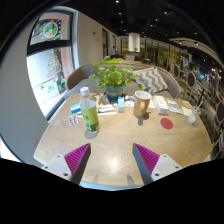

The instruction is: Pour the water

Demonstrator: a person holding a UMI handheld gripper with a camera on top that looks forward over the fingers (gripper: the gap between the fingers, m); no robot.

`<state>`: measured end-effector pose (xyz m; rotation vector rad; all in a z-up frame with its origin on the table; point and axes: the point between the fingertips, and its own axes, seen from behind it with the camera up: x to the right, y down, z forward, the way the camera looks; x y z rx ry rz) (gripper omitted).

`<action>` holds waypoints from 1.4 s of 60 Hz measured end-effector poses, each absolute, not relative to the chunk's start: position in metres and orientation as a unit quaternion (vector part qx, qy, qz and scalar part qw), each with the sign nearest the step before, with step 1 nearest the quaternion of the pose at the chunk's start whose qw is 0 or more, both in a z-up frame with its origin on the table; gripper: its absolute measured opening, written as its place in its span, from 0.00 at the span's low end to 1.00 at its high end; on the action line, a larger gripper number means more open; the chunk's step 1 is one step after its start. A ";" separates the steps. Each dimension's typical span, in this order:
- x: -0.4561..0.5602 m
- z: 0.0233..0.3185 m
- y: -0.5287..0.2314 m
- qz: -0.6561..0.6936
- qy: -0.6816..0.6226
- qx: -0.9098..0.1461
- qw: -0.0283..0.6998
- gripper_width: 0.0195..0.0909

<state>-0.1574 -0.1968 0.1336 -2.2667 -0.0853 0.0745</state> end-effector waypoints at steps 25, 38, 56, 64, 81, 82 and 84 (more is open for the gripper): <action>-0.257 0.105 -0.031 0.017 -0.027 -0.854 0.519 0.93; -0.266 0.075 0.012 0.026 -0.013 -0.851 0.524 0.77; -0.271 0.072 0.018 0.041 -0.015 -0.845 0.533 0.29; -0.273 0.088 0.017 0.055 -0.013 -0.845 0.531 0.29; -0.265 0.197 0.042 0.212 0.089 -0.801 0.553 0.28; -0.263 0.204 0.045 0.222 0.096 -0.796 0.554 0.28; -0.256 0.215 0.053 0.243 0.108 -0.787 0.557 0.28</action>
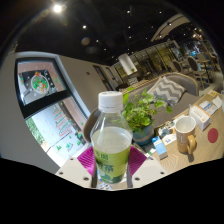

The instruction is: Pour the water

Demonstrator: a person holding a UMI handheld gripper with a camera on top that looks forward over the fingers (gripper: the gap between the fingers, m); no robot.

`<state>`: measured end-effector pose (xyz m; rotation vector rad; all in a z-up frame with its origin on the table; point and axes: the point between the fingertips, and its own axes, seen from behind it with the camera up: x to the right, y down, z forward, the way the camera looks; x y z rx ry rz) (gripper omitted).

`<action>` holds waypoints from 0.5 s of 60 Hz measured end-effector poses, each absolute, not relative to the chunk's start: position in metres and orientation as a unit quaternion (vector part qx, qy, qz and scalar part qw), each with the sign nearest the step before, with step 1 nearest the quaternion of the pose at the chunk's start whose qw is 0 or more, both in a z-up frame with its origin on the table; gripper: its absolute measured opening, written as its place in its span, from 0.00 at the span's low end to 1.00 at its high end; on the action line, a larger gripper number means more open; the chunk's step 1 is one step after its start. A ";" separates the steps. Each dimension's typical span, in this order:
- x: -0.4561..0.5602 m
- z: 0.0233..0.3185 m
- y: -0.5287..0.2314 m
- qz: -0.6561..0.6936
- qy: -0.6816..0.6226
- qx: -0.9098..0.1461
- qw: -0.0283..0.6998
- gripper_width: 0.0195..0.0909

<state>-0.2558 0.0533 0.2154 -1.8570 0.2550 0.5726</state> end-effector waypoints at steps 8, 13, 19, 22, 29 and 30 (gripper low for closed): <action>-0.234 0.259 0.085 0.347 0.177 -0.742 0.546 0.28; -0.218 0.273 0.103 0.435 0.250 -0.701 0.507 0.28; -0.192 0.276 0.123 0.539 0.346 -0.630 0.439 0.27; -0.179 0.268 0.137 0.570 0.382 -0.602 0.408 0.27; -0.163 0.249 0.153 0.629 0.443 -0.544 0.333 0.28; -0.161 0.246 0.154 0.638 0.452 -0.534 0.321 0.28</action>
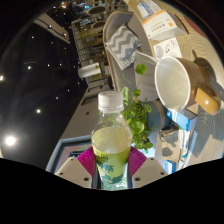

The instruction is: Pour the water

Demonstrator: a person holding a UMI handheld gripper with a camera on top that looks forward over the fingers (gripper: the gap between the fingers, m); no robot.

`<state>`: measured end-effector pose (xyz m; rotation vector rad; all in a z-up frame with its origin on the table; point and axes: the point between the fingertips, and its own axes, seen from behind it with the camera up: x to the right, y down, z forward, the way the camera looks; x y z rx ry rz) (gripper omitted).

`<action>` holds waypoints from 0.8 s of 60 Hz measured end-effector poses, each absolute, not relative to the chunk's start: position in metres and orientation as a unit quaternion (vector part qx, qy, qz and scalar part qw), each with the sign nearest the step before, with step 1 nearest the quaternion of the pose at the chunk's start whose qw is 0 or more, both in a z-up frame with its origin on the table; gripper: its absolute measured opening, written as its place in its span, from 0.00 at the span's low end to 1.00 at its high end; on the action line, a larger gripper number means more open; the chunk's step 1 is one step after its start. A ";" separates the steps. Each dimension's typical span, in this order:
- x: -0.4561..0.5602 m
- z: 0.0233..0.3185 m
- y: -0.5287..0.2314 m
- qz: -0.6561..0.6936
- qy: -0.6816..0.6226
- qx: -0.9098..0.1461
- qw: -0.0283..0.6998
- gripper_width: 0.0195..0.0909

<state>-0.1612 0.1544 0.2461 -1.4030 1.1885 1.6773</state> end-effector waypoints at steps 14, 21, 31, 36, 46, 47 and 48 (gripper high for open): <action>-0.155 0.211 0.159 0.691 0.524 -0.454 0.204 0.28; -0.157 0.207 0.157 0.691 0.524 -0.459 0.191 0.28; -0.159 0.219 0.149 0.669 0.482 -0.520 0.221 0.27; -0.151 0.236 0.142 0.646 0.436 -0.567 0.265 0.27; -0.102 0.281 0.135 0.517 0.298 -0.679 0.428 0.28; -0.095 0.286 0.135 0.498 0.283 -0.688 0.446 0.28; -0.087 0.290 0.135 0.479 0.269 -0.696 0.463 0.28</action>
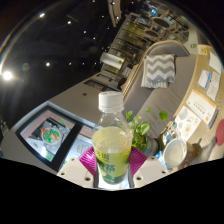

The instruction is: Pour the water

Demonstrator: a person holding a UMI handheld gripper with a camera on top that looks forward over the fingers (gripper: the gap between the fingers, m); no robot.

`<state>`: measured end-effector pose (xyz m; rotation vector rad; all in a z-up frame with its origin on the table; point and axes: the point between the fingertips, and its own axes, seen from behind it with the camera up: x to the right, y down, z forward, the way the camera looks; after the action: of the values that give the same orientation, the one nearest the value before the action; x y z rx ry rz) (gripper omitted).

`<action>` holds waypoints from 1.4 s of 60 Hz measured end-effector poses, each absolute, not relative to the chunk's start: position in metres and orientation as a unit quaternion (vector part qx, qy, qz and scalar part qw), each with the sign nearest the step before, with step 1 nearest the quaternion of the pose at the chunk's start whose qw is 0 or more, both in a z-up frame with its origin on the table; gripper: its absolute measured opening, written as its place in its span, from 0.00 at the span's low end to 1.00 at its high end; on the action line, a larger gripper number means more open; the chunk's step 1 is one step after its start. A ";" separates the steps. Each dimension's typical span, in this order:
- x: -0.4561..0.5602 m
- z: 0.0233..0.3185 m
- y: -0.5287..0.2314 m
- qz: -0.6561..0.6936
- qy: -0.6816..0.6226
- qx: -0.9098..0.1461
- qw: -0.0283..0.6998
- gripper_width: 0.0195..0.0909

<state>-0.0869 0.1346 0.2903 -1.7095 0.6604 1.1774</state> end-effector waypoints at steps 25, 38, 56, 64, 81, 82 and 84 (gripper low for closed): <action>0.103 0.222 0.110 0.018 0.004 -0.796 0.605 0.28; 0.136 0.123 0.088 -0.004 0.011 -0.834 0.551 0.28; 0.146 0.071 0.073 -0.001 0.022 -0.838 0.545 0.29; 0.146 0.071 0.073 -0.002 0.022 -0.837 0.547 0.39; 0.151 0.067 0.047 -0.023 0.041 -0.872 0.487 0.92; 0.153 0.069 0.045 -0.025 0.042 -0.873 0.485 0.93; 0.151 0.073 0.035 -0.027 0.044 -0.875 0.481 0.93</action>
<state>0.1507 0.0355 0.0735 -2.1333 0.1084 -0.0668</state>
